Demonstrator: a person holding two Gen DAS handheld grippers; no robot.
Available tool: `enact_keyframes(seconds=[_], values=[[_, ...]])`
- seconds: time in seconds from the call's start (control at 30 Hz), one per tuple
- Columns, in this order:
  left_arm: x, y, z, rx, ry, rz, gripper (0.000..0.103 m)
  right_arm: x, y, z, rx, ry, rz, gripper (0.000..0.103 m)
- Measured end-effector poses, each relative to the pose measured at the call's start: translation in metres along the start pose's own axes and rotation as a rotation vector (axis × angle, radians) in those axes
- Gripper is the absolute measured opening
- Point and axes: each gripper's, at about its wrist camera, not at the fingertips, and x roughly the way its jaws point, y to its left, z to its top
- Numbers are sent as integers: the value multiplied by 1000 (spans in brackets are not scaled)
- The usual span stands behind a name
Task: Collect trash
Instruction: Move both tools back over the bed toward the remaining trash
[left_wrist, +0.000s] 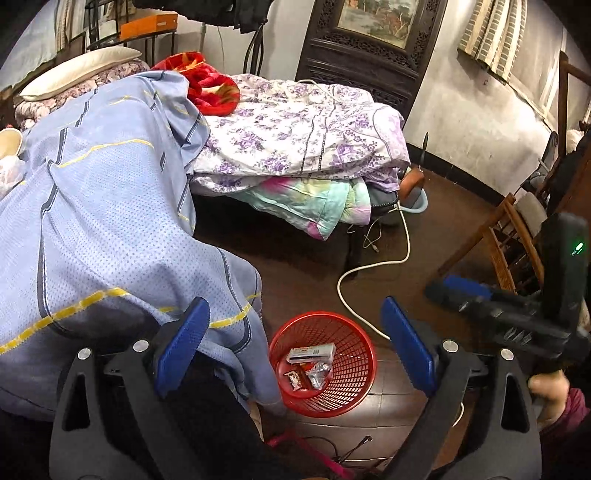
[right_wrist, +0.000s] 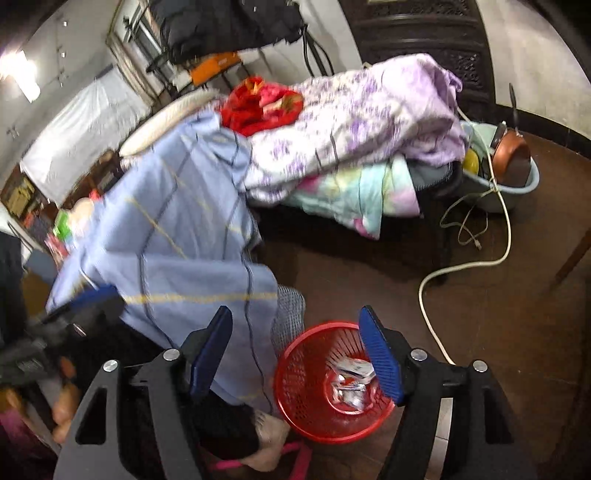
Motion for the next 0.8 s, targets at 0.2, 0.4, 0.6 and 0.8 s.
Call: enact_keyframes(seconds=[0.2,0.4,0.6,0.8], values=[[-12,7,-4,-32,5,11,91,-29,21,21,-4,-81,24,82],[-39,18,-6,-26,-58,82,91,-50,57,41,-36,-128,51,84],[-78,35,0,-66,-145,84,91,-81,119,58,-117,-201,87,87],[-131,54,5,-107,-276,100,96,-126,184,69,-189,-311,125,93]])
